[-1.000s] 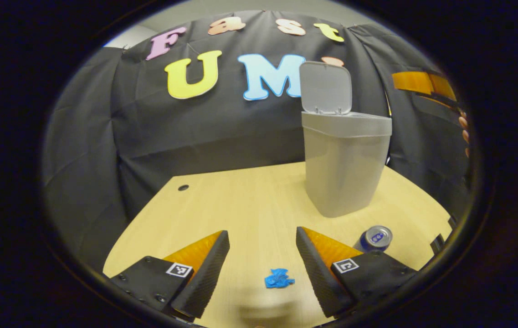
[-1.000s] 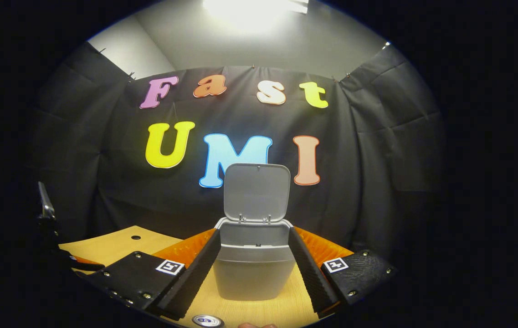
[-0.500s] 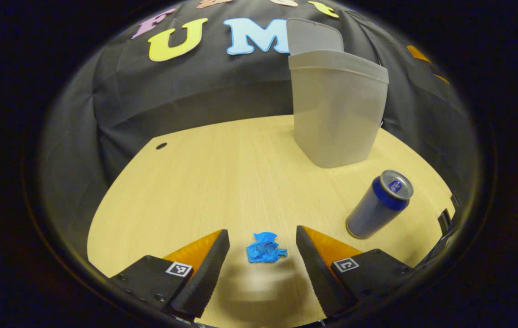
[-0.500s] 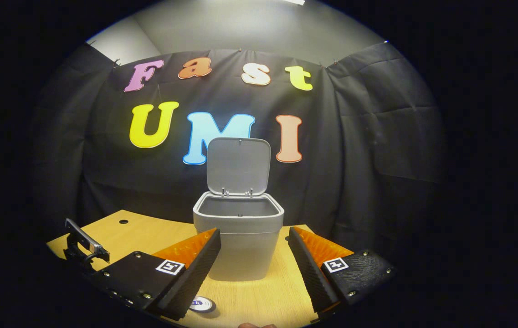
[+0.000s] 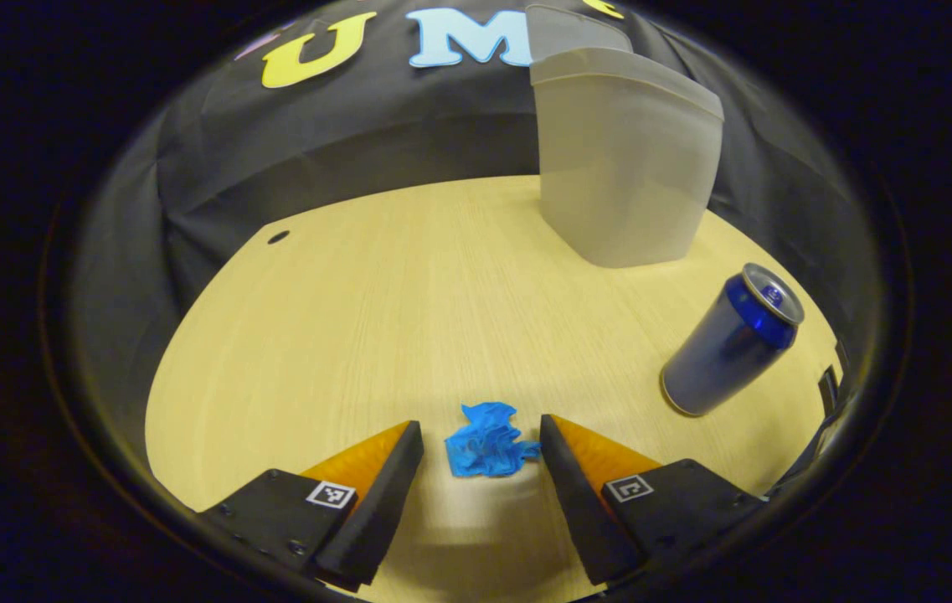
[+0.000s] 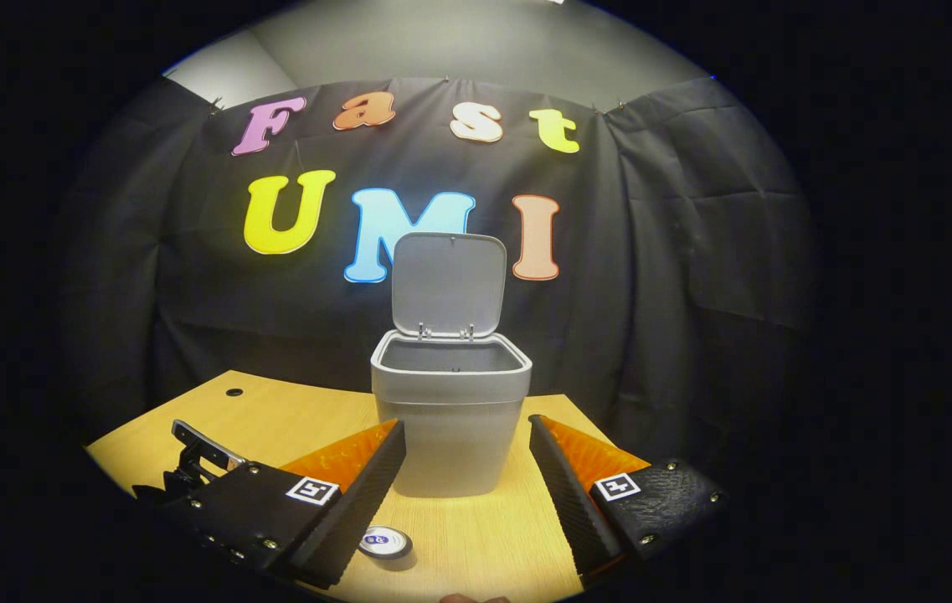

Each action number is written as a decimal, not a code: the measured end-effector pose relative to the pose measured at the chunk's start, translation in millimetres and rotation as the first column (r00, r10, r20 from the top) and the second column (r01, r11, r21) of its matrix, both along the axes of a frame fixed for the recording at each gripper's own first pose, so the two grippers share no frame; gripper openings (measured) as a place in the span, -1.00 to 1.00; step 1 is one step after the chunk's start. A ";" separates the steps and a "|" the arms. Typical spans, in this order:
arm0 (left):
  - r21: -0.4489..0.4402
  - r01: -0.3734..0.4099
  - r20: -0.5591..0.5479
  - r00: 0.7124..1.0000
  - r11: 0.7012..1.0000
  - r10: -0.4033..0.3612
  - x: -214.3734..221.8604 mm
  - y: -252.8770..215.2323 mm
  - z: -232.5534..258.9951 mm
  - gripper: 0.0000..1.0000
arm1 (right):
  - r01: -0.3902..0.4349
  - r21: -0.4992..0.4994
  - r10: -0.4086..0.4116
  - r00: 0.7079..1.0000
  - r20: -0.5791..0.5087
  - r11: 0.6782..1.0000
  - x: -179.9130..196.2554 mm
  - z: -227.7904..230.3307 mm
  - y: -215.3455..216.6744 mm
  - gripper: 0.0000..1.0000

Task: Press the lid of the desktop garbage bin to open it, pick up the crumpled paper on the desktop and throw it into the bin, then pick up the pop can on the desktop and drop it into the bin, and finally close the garbage bin lid.

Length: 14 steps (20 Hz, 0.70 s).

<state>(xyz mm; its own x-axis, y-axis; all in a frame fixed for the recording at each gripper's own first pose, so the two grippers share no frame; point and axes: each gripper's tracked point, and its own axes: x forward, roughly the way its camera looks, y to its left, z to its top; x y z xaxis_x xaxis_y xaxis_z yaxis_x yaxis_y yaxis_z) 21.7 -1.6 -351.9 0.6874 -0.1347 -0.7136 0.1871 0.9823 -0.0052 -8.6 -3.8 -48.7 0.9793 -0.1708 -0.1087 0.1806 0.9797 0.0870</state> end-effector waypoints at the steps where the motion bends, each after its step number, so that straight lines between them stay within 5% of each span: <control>1: 0.004 -0.006 -0.007 1.000 1.000 0.006 -0.2 0.1 -5.4 0.86 | 0.003 -0.004 -0.003 1.000 0.001 1.000 -0.4 0.2 -1.0 0.91; 7: 0.003 -0.011 -0.015 1.000 1.000 0.011 -0.1 0.8 -11.4 0.18 | 0.004 0.001 -0.004 1.000 -0.006 1.000 1.9 -1.1 -3.0 0.91; 13: 0.017 -0.032 -0.007 0.999 0.999 0.032 2.5 6.3 -9.2 0.10 | 0.000 0.011 0.000 1.000 -0.008 1.000 2.6 -3.6 -6.1 0.91; 14: 0.011 -0.041 -0.013 0.999 0.999 0.041 4.5 5.7 -11.0 -0.29 | 0.001 0.011 -0.001 1.000 -0.007 1.000 2.8 -2.7 -7.0 0.91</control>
